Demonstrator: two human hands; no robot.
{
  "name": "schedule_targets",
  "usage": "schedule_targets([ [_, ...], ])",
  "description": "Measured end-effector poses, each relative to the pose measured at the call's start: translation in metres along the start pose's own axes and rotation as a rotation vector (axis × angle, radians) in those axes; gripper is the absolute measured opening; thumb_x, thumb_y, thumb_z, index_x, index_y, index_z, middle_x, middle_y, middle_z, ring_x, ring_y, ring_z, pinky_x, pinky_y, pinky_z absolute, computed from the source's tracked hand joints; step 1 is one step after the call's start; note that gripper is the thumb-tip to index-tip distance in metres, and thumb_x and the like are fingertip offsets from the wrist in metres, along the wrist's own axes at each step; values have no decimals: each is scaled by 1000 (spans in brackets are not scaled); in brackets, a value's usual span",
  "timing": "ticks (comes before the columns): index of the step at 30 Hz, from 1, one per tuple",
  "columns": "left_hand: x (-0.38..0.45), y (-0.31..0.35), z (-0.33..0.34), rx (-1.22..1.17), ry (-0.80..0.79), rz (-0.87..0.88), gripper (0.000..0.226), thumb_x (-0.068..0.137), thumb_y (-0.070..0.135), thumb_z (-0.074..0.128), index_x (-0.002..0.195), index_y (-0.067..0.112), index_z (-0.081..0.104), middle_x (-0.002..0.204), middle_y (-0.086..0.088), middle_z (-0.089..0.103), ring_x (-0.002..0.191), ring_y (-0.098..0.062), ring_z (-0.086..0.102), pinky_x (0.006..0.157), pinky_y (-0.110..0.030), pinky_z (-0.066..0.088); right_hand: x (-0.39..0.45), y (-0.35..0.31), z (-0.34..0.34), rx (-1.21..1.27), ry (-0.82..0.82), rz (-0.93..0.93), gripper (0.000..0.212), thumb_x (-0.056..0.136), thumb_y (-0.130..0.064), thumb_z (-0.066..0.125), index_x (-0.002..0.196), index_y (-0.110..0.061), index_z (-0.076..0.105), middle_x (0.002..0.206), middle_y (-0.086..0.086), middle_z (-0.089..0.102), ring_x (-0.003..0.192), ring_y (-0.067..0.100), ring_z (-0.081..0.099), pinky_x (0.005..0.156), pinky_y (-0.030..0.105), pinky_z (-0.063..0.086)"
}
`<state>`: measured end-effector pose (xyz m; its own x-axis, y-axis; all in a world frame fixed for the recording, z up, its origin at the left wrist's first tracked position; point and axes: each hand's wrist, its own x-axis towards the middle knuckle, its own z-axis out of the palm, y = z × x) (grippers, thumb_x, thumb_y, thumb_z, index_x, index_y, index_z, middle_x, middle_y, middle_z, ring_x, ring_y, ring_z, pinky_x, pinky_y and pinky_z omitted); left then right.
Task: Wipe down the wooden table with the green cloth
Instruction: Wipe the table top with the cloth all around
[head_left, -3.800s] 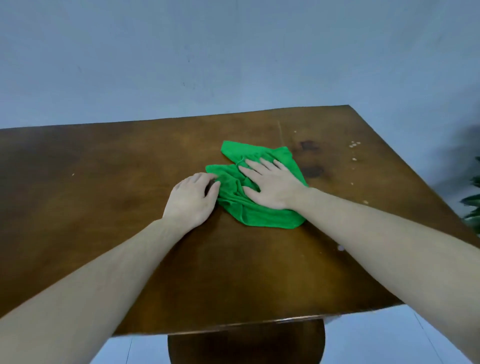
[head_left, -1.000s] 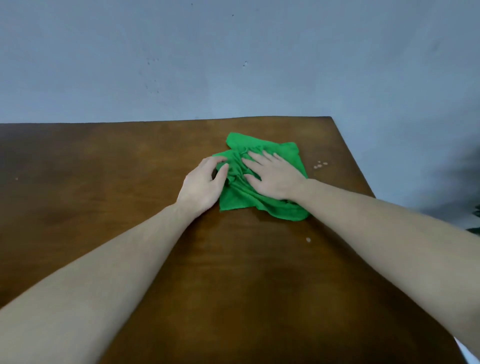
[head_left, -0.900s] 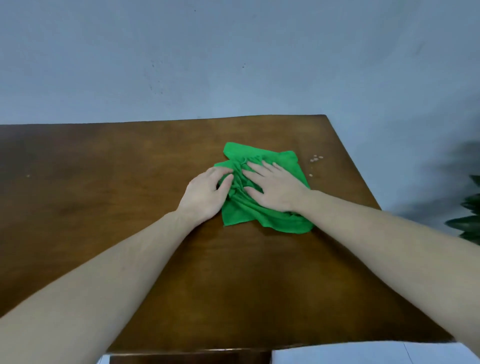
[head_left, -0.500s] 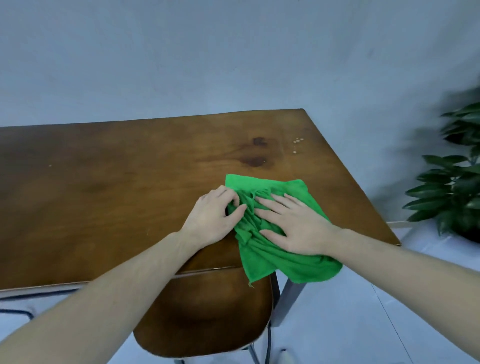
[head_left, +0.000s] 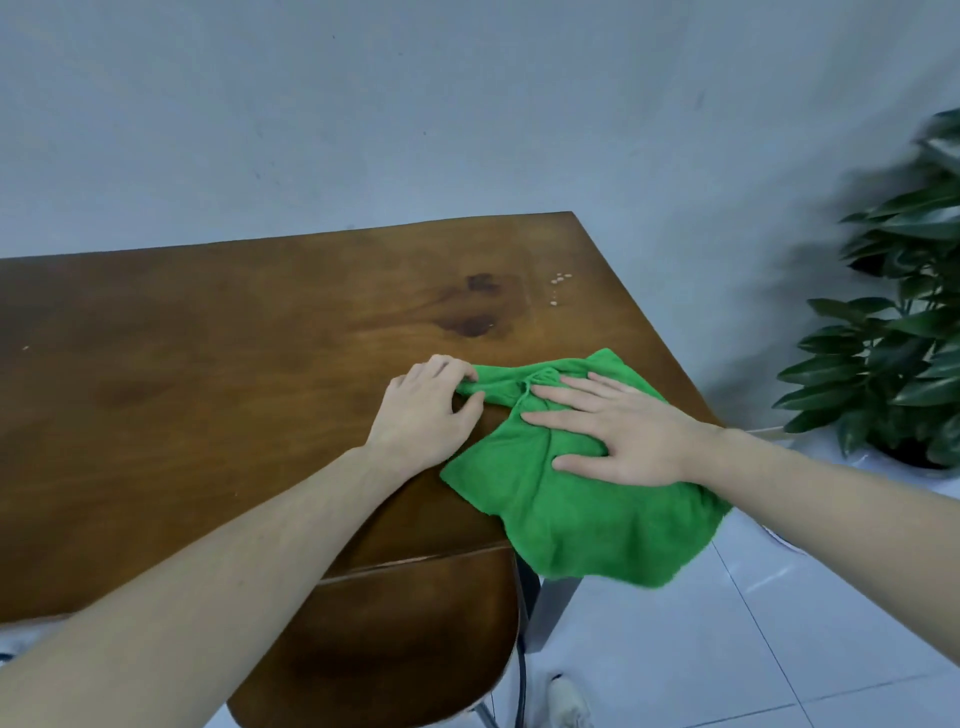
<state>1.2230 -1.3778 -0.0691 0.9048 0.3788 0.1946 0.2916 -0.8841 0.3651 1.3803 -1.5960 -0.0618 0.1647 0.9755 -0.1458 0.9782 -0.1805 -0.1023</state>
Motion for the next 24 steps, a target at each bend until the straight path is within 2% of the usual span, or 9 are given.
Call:
schedule_targets([
  [8, 112, 6, 21, -63, 75, -214, 37, 99, 43, 43, 130, 25, 53, 137, 6, 48, 124, -20, 48, 103, -42, 32, 119, 106, -24, -6, 35, 35, 84, 81, -87, 5, 155, -49, 13, 166, -18, 3, 154, 14, 4, 125, 41, 2],
  [11, 156, 2, 33, -82, 93, -277, 39, 99, 43, 41, 133, 27, 52, 142, 6, 46, 129, -19, 45, 108, -42, 29, 170, 151, -35, -14, 56, 27, 78, 85, -82, 12, 155, -48, 15, 166, -16, 5, 154, 16, 7, 125, 43, 4],
  [16, 212, 4, 51, -13, 61, -320, 43, 101, 47, 34, 137, 31, 49, 147, 9, 46, 138, -14, 35, 114, -42, 20, 251, 212, -51, -44, 68, 64, 69, 95, -72, 15, 158, -42, 11, 168, -9, 4, 154, 22, 9, 124, 47, 8],
  [20, 241, 9, 63, 15, 108, -336, 47, 100, 47, 35, 143, 29, 44, 157, 4, 33, 148, -16, 18, 118, -41, 12, 296, 241, -61, -55, 77, 118, 69, 99, -67, 16, 159, -36, 10, 168, -2, 3, 153, 27, 9, 122, 48, 9],
  [22, 252, 13, 68, 30, 101, -340, 49, 100, 48, 36, 145, 30, 42, 160, 4, 27, 150, -18, 12, 120, -40, 10, 306, 258, -65, -41, 94, 115, 68, 98, -69, 16, 159, -38, 12, 168, -3, 7, 152, 27, 12, 122, 48, 11],
  [24, 257, 14, 72, 57, 79, -322, 49, 100, 49, 34, 145, 32, 42, 160, 5, 27, 150, -17, 13, 121, -40, 10, 307, 277, -68, -19, 104, 117, 67, 97, -70, 17, 157, -42, 15, 167, -6, 11, 152, 25, 15, 121, 47, 12],
])
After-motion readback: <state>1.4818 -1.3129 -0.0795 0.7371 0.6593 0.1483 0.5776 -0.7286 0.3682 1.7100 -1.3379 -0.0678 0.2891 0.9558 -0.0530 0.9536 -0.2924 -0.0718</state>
